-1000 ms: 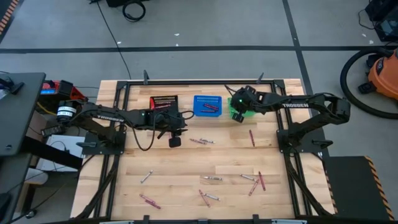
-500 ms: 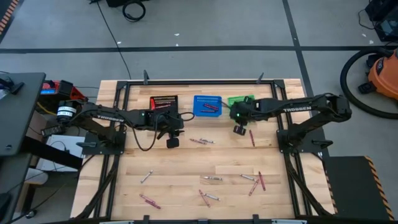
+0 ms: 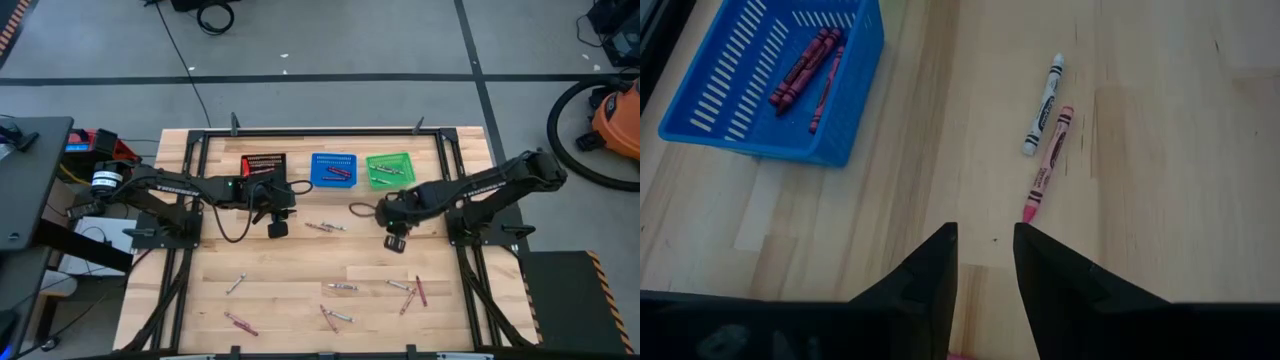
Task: Sort crayons
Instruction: Put the white crayon into the green bin
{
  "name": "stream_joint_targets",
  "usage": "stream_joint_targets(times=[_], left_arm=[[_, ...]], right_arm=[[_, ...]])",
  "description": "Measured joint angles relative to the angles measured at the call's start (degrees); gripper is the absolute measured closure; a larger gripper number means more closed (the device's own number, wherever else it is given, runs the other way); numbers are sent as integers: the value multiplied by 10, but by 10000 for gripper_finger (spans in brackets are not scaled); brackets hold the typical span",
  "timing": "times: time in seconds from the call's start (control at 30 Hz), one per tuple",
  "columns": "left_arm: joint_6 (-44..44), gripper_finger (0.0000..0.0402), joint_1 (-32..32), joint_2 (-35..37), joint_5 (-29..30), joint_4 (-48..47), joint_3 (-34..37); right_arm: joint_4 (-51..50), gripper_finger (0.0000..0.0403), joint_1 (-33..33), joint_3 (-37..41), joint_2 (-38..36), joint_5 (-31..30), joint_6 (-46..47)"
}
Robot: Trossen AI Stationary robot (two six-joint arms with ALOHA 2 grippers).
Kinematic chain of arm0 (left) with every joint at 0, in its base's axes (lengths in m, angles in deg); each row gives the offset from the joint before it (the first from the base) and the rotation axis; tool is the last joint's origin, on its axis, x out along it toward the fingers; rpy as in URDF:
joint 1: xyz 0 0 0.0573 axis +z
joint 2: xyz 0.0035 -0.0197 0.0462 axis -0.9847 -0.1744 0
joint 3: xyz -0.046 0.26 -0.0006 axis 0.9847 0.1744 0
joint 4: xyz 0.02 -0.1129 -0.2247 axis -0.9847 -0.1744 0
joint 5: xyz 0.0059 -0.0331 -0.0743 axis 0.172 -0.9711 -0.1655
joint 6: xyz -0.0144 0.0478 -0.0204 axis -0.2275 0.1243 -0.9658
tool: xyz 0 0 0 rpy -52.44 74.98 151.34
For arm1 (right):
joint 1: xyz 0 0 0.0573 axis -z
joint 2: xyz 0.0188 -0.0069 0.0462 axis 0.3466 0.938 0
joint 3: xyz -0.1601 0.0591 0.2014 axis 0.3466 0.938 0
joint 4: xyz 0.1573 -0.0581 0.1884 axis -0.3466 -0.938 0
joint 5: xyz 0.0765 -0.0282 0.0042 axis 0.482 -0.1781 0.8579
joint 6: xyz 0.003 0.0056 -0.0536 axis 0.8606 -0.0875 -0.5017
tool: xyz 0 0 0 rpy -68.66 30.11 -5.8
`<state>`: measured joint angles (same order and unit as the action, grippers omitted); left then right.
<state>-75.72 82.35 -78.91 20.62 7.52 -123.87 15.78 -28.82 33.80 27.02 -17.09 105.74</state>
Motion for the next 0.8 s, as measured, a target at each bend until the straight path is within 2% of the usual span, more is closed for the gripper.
stream_joint_targets(times=[0.2, 0.43, 0.8], left_arm=[[-7, 290, 0, 0, 0, 0, 0], [-9, 290, 0, 0, 0, 0, 0], [-23, 290, 0, 0, 0, 10, 0]], right_arm=[[0, 324, -70, 0, 0, 28, 70], [0, 324, -143, 0, 0, 28, 155], [1, 324, -199, 0, 0, 28, 218]])
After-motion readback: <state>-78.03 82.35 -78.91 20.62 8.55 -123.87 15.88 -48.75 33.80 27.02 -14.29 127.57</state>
